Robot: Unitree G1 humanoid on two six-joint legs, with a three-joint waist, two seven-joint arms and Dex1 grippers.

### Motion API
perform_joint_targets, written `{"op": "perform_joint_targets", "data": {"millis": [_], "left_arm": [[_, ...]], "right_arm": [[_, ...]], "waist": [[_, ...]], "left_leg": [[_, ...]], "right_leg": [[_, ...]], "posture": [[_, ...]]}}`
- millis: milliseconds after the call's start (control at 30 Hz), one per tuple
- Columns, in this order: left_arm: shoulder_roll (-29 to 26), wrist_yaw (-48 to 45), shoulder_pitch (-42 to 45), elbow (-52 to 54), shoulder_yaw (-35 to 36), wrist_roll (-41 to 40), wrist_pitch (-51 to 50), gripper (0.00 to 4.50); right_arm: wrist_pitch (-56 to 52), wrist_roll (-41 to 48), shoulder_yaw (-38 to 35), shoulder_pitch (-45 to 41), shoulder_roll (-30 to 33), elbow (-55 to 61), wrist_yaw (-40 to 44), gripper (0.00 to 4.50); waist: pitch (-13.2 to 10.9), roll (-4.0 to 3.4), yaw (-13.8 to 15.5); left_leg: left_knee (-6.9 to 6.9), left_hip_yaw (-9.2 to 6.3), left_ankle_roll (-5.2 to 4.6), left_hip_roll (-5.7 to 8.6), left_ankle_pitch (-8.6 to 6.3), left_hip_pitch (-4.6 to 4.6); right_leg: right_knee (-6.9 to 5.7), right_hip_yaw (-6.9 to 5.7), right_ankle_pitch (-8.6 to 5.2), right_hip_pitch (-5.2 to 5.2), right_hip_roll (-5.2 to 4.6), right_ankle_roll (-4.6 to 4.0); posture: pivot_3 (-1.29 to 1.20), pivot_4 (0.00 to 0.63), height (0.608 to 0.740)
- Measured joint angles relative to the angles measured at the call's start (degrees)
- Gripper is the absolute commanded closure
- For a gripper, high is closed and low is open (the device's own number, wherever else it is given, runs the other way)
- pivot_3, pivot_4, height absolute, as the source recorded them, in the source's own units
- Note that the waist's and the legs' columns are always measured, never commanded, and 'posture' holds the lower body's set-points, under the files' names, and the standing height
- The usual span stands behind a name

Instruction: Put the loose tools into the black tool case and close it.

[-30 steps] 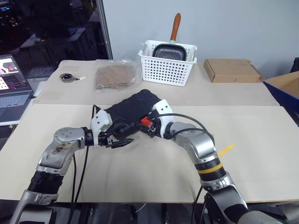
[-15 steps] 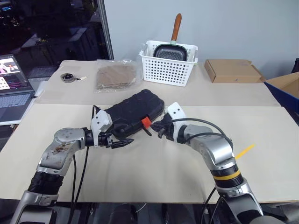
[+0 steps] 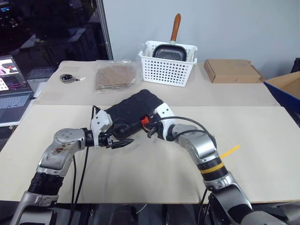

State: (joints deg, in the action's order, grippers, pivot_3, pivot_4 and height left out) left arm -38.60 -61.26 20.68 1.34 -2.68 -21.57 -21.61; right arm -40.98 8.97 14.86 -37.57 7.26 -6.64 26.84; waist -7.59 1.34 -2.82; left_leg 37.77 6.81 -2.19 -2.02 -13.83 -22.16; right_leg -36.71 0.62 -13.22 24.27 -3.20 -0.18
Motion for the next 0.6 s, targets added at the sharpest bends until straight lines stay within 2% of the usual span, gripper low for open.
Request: {"op": "perform_joint_targets", "data": {"millis": [233,467,600], "left_arm": [[0.1,0.4,0.0,0.1,0.0,0.0,-0.2,0.63],[0.6,1.3,0.0,0.4,0.0,-0.1,-0.3,0.63],[0.6,1.6,-0.1,0.4,0.0,-0.1,-0.5,0.63]], "right_arm": [[2.3,-0.8,0.0,0.0,-0.4,-0.7,0.8,4.47],[3.2,0.9,-1.3,3.4,2.6,4.0,4.1,4.47],[5.8,1.4,-3.3,3.3,1.1,4.4,3.4,4.47]], "waist": [[0.0,0.00,0.0],[0.0,0.00,0.3],[0.0,0.00,0.3]], "left_leg": [[-0.01,0.00,0.01,-0.05,0.01,0.01],[-0.02,0.00,0.00,-0.02,-0.01,-0.09],[-0.02,0.00,0.00,-0.03,-0.01,-0.06]], "right_leg": [[-0.02,0.02,0.00,0.01,0.03,-0.03],[0.06,-0.02,-0.01,0.03,-0.08,-0.01],[0.04,-0.03,-0.01,0.03,-0.07,-0.01]], "posture": [[0.00,0.150,0.740],[0.00,0.150,0.740],[0.00,0.150,0.740]]}}
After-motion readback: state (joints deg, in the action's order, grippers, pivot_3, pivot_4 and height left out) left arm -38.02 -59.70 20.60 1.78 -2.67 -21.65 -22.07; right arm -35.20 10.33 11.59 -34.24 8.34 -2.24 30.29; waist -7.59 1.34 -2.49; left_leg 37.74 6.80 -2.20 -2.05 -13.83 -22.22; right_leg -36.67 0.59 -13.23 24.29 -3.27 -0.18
